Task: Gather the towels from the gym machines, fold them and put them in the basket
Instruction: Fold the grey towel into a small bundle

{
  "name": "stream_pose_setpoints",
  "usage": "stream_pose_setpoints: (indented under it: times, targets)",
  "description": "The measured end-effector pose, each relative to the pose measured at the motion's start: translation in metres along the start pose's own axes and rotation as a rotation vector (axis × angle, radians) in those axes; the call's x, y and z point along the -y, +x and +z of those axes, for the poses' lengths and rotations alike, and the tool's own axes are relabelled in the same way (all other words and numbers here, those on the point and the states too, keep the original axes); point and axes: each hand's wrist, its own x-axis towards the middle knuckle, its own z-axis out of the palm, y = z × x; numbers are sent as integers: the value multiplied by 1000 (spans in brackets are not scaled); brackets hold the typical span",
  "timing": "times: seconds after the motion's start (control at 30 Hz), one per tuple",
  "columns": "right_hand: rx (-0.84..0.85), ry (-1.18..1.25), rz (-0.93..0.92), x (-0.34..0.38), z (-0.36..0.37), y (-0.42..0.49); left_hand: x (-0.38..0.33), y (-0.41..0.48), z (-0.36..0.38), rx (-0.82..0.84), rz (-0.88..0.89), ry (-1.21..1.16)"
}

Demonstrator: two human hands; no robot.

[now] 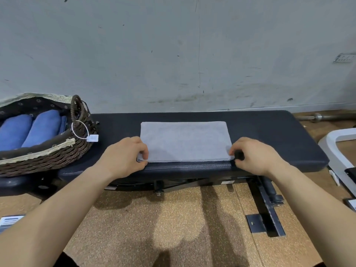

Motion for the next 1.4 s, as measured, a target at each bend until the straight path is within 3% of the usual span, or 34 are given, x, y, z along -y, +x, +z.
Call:
stream_pose_setpoints:
  times: [0.07, 0.2, 0.33, 0.47, 0.67, 0.87, 1.2, 1.3, 1.4]
  targets:
    - [-20, -9, 14, 5, -5, 2, -5, 6, -4, 26, -35, -27]
    - [-237, 107, 40, 31, -14, 24, -34, 35, -10, -179, -71, -157]
    - [-277, 209, -48, 69, 3, 58, -74, 73, 10, -283, -15, -212]
    - [-210, 258, -56, 94, 25, 90, -92, 92, 34, -182, 39, -94]
    - [13, 26, -79, 75, 54, 98, -53, 96, 53, 63, -23, 9]
    - [-2, 7, 73, 25, 52, 85, 7, 85, 49, 102, -196, -13]
    - [22, -21, 59, 28, 53, 67, -1, 63, 41, 139, -216, 16]
    - [-62, -49, 24, 36, 48, 60, -2, 48, 33, 4, -265, -73]
    - [-114, 68, -185, 52, 30, 59, 0, 39, 17, -155, -490, -165]
